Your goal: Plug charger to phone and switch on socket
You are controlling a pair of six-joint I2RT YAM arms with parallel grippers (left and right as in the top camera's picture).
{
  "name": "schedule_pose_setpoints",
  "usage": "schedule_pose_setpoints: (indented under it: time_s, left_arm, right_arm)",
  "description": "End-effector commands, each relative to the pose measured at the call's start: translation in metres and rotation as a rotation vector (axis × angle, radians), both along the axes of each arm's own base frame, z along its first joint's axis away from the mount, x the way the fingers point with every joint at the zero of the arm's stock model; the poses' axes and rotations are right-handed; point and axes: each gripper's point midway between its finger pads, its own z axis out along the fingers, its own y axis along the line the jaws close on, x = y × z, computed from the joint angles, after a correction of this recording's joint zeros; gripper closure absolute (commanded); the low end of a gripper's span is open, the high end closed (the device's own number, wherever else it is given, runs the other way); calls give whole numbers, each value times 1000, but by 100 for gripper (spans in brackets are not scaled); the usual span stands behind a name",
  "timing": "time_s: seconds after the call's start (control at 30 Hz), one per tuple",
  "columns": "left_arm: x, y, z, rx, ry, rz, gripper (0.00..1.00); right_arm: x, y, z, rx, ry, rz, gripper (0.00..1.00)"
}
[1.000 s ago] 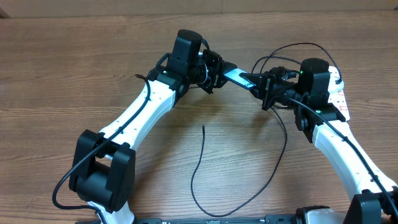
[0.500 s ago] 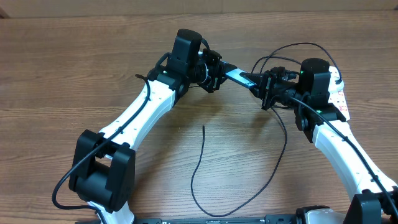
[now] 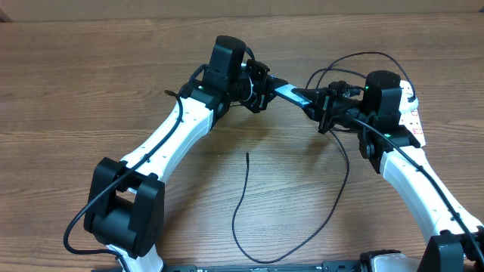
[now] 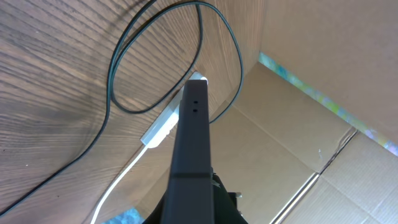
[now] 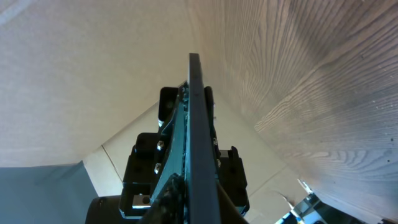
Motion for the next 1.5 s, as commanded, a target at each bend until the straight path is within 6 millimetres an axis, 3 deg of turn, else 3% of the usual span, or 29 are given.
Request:
schedule_pose_setpoints:
  time_s: [0.0,0.3,0.5,0.63,1.0,1.47]
  left_arm:
    - [-6,-3,-1,10,-25,-43,96]
    - [-6,-3,-1,10,-25,-43,96]
    - [-4,0,-1,10,-25,-36,96]
    - [0,6,0,12,-36,-33,96]
    - [8,19,1,17,-67,-37,96]
    - [2,21,7,1,-152,-154,96]
  right_arm:
    - [2,5,15,-8,-80,35,84]
    - [5,5,24,-3,-132,35,61]
    - [5,5,24,-24,-165,47,19]
    - [3,7,25,-51,-215,77,0]
    - [-4,11,25,-135,-374,178,0]
    - [-13,4,-7,-235,-311,204,0]
